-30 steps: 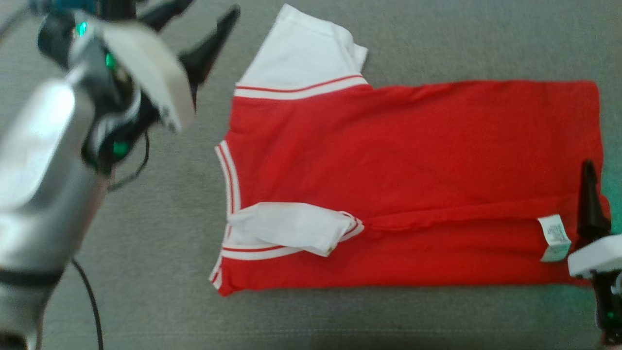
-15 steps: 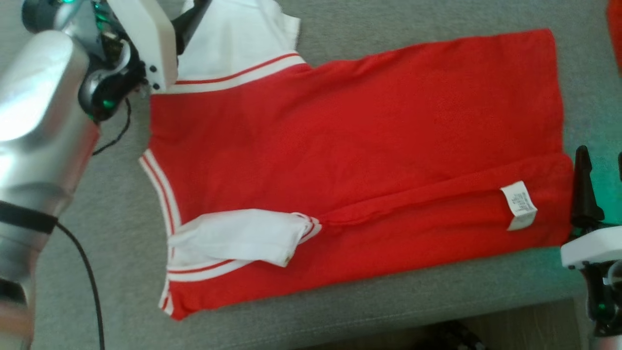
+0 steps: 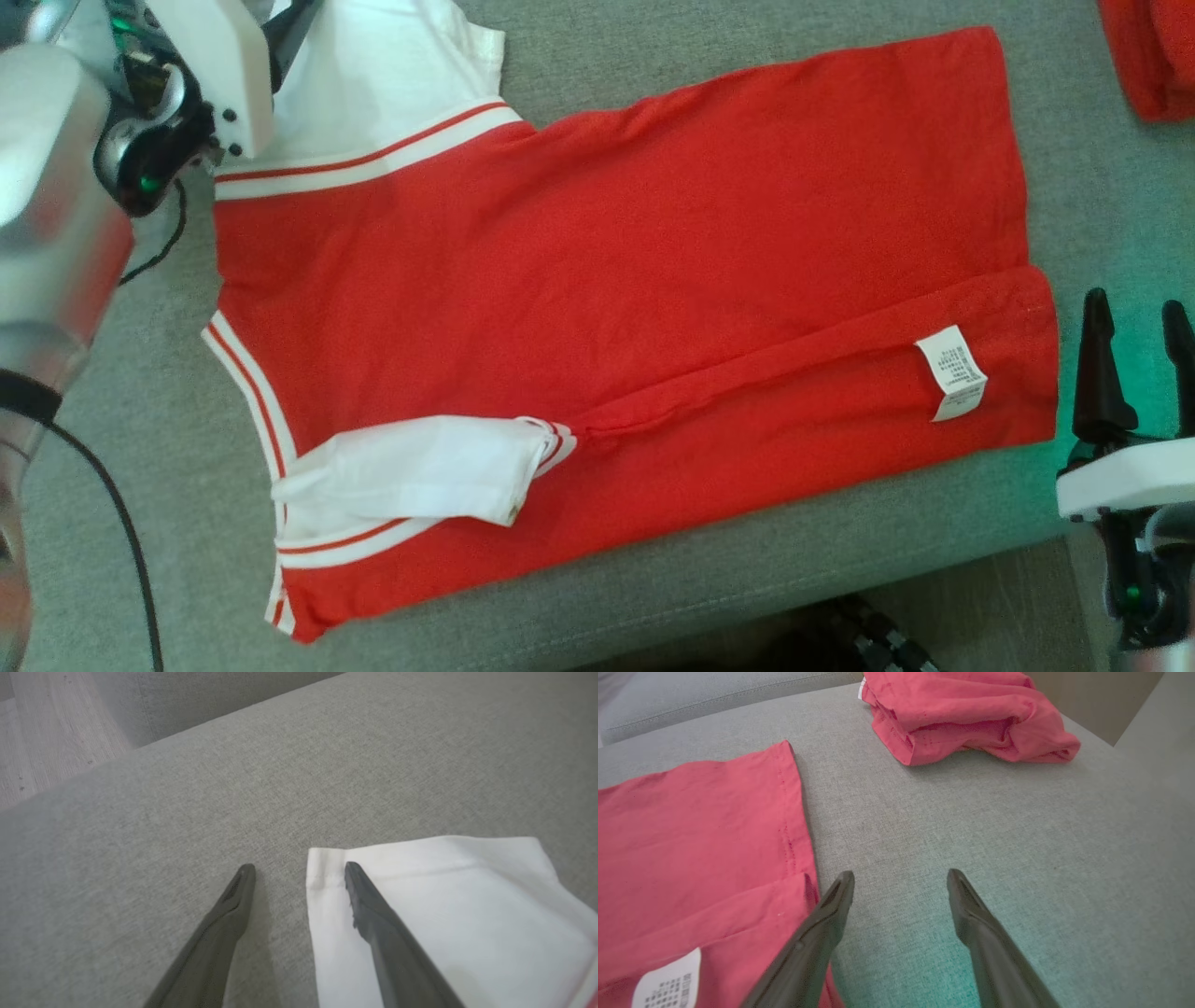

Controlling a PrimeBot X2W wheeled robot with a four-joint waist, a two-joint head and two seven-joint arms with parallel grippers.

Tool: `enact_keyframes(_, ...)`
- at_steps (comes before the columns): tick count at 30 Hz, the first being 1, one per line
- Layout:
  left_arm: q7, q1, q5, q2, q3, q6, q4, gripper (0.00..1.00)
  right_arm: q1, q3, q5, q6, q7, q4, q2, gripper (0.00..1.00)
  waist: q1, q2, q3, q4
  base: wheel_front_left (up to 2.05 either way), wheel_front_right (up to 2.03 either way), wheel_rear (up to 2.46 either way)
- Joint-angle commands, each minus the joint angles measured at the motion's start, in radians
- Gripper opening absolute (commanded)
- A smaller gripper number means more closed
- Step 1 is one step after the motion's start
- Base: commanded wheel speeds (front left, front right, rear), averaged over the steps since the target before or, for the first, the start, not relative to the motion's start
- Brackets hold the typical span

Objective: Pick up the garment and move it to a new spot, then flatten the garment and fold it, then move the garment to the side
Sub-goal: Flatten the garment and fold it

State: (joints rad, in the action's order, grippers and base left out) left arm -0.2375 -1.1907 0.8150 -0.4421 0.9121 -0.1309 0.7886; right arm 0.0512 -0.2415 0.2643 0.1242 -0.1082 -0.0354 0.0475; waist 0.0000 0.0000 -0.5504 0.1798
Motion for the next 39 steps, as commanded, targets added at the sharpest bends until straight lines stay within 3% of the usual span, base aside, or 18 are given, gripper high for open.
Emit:
enact_keyframes(1,-0.007,-0.059,0.003,-0.041,-0.015,0.0,-0.013,1.0,0.0,0.015,0.006,0.007,0.01,-0.027,0.012,1.0,0.0,0.0,-0.004,0.004,0.0,0.0,0.0)
enact_keyframes(3,-0.01,-0.067,0.005,-0.046,0.003,0.0,-0.009,1.0,0.0,0.014,0.008,0.007,0.011,-0.025,0.011,1.0,0.0,0.0,-0.008,0.009,0.0,0.0,0.0)
enact_keyframes(4,-0.007,-0.071,0.005,-0.05,0.013,0.0,-0.01,0.81,0.001,0.011,0.009,0.007,0.012,-0.024,0.01,1.0,0.0,0.0,-0.009,0.011,0.0,0.0,0.0)
enact_keyframes(5,-0.005,-0.074,0.006,-0.053,0.022,0.0,-0.009,0.37,0.002,0.009,0.008,0.007,0.013,-0.022,0.01,1.0,0.0,0.0,-0.011,0.013,0.0,0.0,0.0)
enact_keyframes(6,-0.006,-0.076,0.009,-0.055,0.034,0.0,-0.012,0.0,0.004,0.008,0.008,0.007,0.014,-0.021,0.01,1.0,0.0,0.0,-0.012,0.014,0.0,0.0,0.0)
enact_keyframes(14,0.016,-0.089,0.04,-0.069,0.099,0.0,-0.027,0.0,0.043,0.033,0.023,0.007,0.004,-0.038,0.01,1.0,0.0,0.0,0.02,-0.003,0.0,0.0,0.0)
enact_keyframes(19,0.077,-0.095,0.056,-0.059,0.123,0.0,-0.059,0.0,0.165,0.075,0.026,0.007,-0.092,-0.017,0.046,1.0,0.0,0.0,0.064,-0.041,0.0,0.0,0.0)
enact_keyframes(30,0.173,-0.11,0.079,-0.036,0.17,0.0,-0.171,0.0,0.498,0.122,-0.05,0.007,-0.421,0.252,0.164,1.0,0.0,0.0,0.099,-0.147,0.0,0.0,0.0)
enact_keyframes(39,0.189,-0.115,0.099,-0.037,0.193,0.0,-0.18,0.0,0.626,0.168,-0.067,0.007,-0.526,0.424,0.219,1.0,0.0,0.0,0.101,-0.177,0.0,0.0,0.0)
